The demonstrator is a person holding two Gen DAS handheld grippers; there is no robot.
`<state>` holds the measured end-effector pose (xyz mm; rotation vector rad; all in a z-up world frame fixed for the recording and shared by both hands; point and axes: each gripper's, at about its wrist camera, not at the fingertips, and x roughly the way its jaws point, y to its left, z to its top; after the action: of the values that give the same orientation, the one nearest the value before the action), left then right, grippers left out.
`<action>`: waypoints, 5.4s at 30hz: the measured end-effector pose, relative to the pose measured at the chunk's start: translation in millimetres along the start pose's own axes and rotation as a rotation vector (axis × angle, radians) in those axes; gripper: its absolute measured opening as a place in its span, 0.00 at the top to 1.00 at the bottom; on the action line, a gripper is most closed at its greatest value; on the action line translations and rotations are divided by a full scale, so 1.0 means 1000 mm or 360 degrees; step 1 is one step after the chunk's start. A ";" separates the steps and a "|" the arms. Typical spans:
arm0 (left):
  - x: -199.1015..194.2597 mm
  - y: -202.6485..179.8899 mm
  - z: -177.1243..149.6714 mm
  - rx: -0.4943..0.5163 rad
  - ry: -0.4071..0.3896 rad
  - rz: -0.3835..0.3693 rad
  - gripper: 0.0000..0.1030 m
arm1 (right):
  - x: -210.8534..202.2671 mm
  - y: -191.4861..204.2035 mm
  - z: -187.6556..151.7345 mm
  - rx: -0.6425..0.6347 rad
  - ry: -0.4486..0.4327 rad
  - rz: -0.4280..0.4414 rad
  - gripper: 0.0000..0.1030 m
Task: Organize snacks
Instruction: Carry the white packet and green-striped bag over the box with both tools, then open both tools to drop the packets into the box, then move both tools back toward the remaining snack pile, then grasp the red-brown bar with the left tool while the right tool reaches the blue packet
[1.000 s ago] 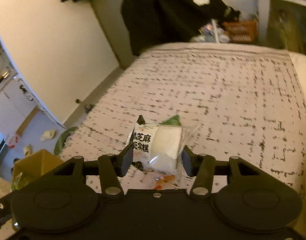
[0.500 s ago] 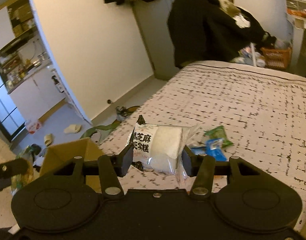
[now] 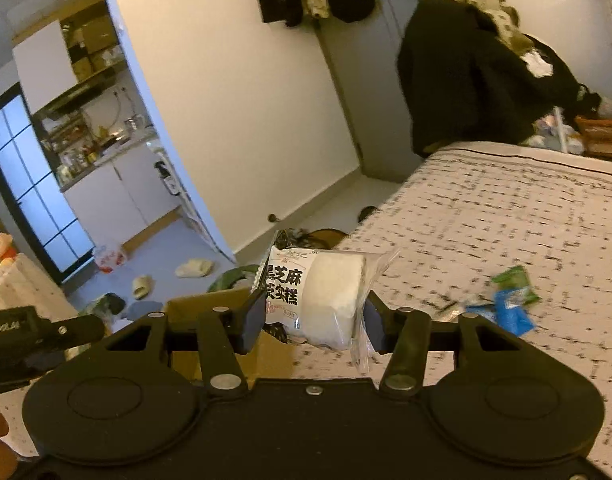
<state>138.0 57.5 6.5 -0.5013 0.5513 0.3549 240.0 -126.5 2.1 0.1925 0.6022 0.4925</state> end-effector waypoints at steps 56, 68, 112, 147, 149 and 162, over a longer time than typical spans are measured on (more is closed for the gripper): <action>0.036 0.043 0.009 0.0051 0.0061 0.0149 0.19 | 0.031 0.068 -0.032 -0.0135 0.0048 0.0045 0.07; 0.022 0.034 0.002 0.0074 0.0081 0.0150 0.11 | 0.000 0.048 -0.021 -0.0078 0.0043 -0.0077 0.05; -0.002 -0.063 -0.050 0.0075 0.0089 -0.0071 0.00 | -0.098 -0.118 0.007 0.0084 0.0104 -0.0390 0.00; 0.146 -0.150 -0.155 -0.0022 0.0744 -0.0392 0.36 | -0.021 -0.208 -0.001 0.0583 0.0360 -0.0360 0.30; 0.155 -0.153 -0.162 -0.0026 0.0776 -0.0385 0.37 | -0.017 -0.208 -0.002 0.0580 0.0369 -0.0345 0.33; 0.190 -0.183 -0.166 0.0022 0.0776 0.0002 0.83 | 0.048 -0.205 0.003 0.0452 0.0475 -0.0249 0.42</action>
<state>303.6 -146.9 -160.9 -0.5775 1.0251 0.2277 355.0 -280.7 -83.5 0.3416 0.9720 0.2832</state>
